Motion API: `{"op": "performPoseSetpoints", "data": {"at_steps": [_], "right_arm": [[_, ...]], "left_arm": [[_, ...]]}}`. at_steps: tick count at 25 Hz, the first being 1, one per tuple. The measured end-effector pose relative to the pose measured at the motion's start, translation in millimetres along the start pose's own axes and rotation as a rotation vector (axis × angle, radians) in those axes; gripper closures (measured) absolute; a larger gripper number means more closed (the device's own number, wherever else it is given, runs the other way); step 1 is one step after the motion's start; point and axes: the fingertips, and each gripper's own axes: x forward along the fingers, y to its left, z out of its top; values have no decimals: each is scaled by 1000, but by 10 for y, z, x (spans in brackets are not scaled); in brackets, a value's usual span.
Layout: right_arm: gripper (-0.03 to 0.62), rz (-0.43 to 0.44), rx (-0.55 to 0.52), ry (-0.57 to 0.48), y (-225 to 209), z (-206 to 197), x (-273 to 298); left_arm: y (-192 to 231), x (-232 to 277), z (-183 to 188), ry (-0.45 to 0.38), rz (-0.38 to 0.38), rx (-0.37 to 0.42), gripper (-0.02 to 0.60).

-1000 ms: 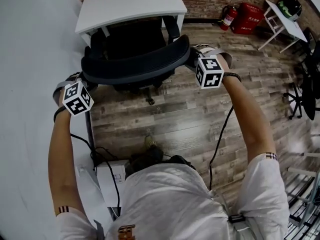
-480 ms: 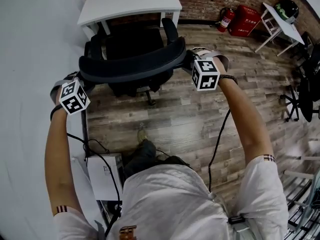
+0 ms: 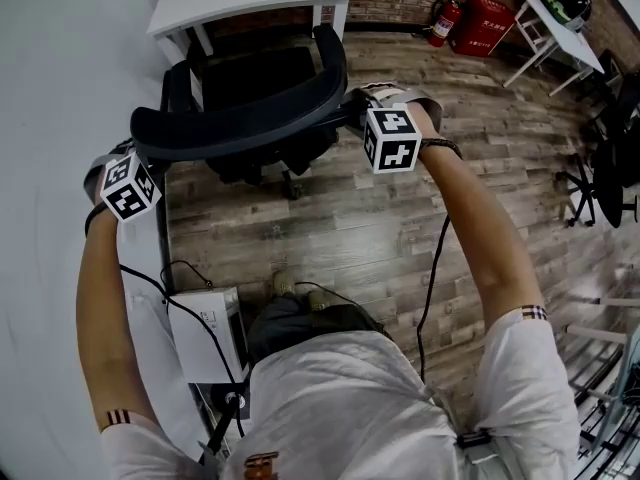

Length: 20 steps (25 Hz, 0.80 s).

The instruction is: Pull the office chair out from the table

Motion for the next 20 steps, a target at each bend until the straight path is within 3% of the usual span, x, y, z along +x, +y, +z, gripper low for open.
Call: {"op": "performPoseSetpoints", "data": {"at_steps": [6,8,11,16,20], "right_arm": [[450,-39,53,10,13,41,43],[358,-61,82,36,-2,-18,57],[344,-116,111,81,-82,-152,-93],[341,-173,250,113,9,-291,-549],[342,-214,380,73,241,-87,-924]], "left_arm": [[-22,16,-49,1,26,-30,435],[-3,-9,-58,-10,54,-37,385],[57,-172,-96,-39,112,-45,317],[7,-622,-231,-159,169,-152,304],[-228,-976,-252,-289,188,-242,304]]}}
